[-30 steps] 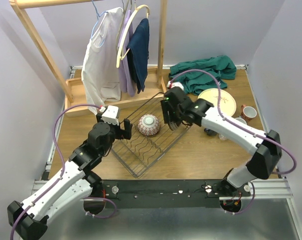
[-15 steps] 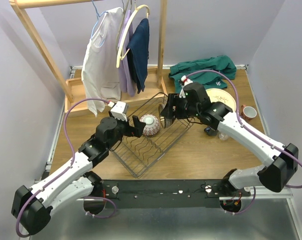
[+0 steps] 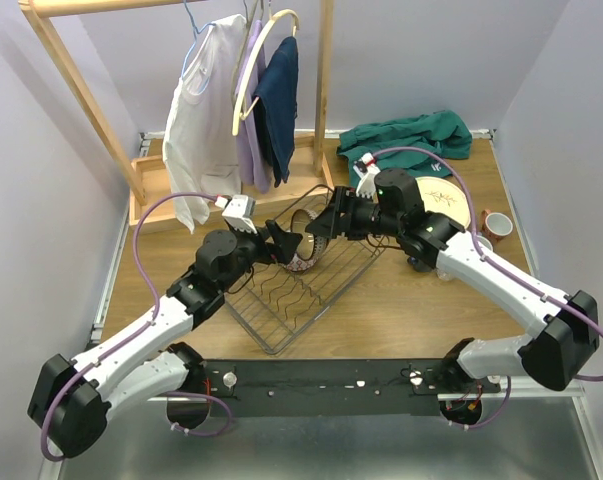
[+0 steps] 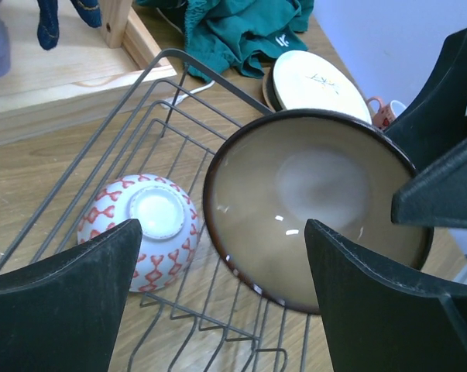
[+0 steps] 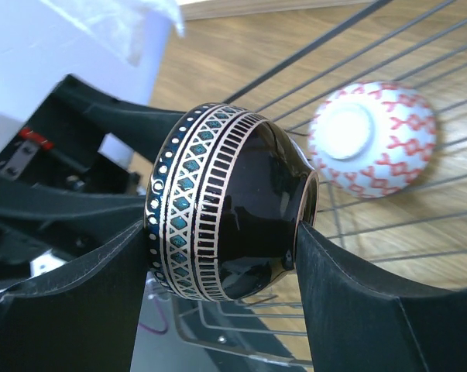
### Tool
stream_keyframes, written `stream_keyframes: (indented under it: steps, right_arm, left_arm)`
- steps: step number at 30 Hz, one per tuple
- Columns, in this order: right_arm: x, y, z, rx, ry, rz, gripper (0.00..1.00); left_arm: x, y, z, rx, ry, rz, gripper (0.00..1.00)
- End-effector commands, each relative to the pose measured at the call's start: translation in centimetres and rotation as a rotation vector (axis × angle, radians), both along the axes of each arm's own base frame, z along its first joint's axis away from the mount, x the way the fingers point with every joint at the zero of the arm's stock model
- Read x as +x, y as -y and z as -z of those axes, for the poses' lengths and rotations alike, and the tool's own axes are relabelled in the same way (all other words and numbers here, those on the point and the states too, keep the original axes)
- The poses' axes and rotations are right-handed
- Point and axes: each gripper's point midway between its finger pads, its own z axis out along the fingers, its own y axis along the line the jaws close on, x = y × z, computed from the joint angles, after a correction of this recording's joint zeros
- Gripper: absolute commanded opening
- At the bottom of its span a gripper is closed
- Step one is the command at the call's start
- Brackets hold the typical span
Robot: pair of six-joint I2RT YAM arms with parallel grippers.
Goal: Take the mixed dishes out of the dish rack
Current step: Place the bowl at the center of the board.
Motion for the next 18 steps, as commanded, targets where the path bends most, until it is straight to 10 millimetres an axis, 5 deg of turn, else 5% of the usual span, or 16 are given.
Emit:
stream_keyframes:
  steps: [1,18]
  right_arm:
    - [-0.6,-1.6,-4.5,0.19,0.067,-0.078,0.39]
    - [-0.4,-2.2,-4.9,0.295,0.048,-0.137,0.38]
  left_arm:
    - [0.4,0.4,0.2,-0.092,-0.044,-0.002,0.92]
    - [0.6,0.6,1.3,-0.266,-0.162,0.095,0.64]
